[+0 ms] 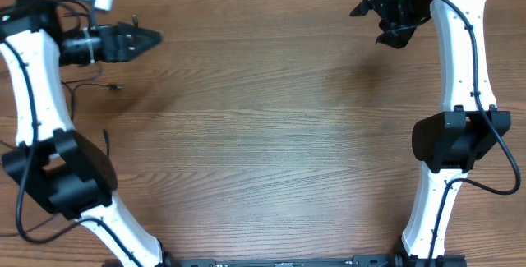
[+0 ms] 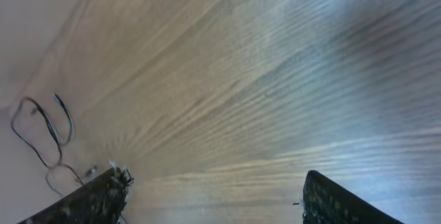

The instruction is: Untangle cables

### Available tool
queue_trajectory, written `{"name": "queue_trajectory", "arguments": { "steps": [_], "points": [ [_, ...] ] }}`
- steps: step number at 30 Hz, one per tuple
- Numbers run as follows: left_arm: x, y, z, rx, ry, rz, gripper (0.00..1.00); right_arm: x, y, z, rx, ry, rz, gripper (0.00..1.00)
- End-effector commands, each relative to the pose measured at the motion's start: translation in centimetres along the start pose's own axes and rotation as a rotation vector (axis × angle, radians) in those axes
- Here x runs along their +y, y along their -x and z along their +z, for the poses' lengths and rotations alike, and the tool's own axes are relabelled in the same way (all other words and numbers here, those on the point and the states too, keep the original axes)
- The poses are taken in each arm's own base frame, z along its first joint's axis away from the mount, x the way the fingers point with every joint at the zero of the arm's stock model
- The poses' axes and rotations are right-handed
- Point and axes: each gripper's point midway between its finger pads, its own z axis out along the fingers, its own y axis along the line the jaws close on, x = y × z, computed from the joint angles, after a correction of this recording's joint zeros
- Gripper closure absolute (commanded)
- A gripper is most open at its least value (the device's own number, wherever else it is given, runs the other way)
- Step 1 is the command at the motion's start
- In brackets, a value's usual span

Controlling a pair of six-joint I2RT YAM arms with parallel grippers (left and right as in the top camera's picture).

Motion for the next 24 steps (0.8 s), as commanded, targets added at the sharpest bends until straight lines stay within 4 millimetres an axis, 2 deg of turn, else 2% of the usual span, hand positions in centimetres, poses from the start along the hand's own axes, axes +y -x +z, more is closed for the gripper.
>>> {"name": "queue_trajectory", "arguments": {
  "steps": [1, 3, 5, 7, 8, 12, 15, 18, 20, 21, 24],
  "points": [
    [-6.5, 0.5, -2.4, 0.040, 0.245, 0.200, 0.00, 1.3, -1.1, -2.9, -0.034, 0.033, -0.089, 0.21],
    [-8.7, 1.3, -4.0, -0.007, 0.394, 0.198, 0.00, 1.7, -2.1, -4.5, -0.049, 0.033, -0.135, 0.21],
    [-10.2, 2.3, -6.5, -0.100, 0.551, 0.159, 0.00, 1.5, -3.1, -6.1, -0.079, -0.013, -0.161, 0.21],
    [-12.7, 2.7, -9.9, -0.220, 0.700, 0.151, 0.00, 0.6, -4.1, -8.2, -0.141, -0.110, -0.192, 0.20],
    [-14.3, 2.5, -11.2, -0.267, 0.742, 0.166, 0.00, 1.3, -4.9, -9.2, -0.158, -0.105, -0.260, 0.08],
    [-19.3, 1.0, -14.9, -0.404, 0.850, 0.210, 0.00, 4.8, -9.3, -12.7, -0.215, -0.038, -0.445, 0.05],
    [-21.9, -0.7, -16.1, -0.441, 0.875, 0.241, 0.00, 6.4, -12.2, -15.3, -0.282, -0.027, -0.541, 0.04],
    [-23.6, -2.2, -16.6, -0.458, 0.877, 0.256, 0.00, 7.2, -14.5, -17.9, -0.373, -0.046, -0.613, 0.04],
    [-24.3, -2.6, -16.9, -0.469, 0.877, 0.267, 0.00, 7.6, -15.9, -19.2, -0.410, -0.035, -0.652, 0.04],
    [-24.7, -2.8, -17.0, -0.475, 0.878, 0.281, 0.00, 8.0, -17.4, -20.4, -0.431, -0.013, -0.687, 0.03],
    [-24.7, -2.9, -17.0, -0.474, 0.878, 0.280, 0.00, 7.9, -19.3, -21.5, -0.438, 0.011, -0.740, 0.00]
  ]
}}
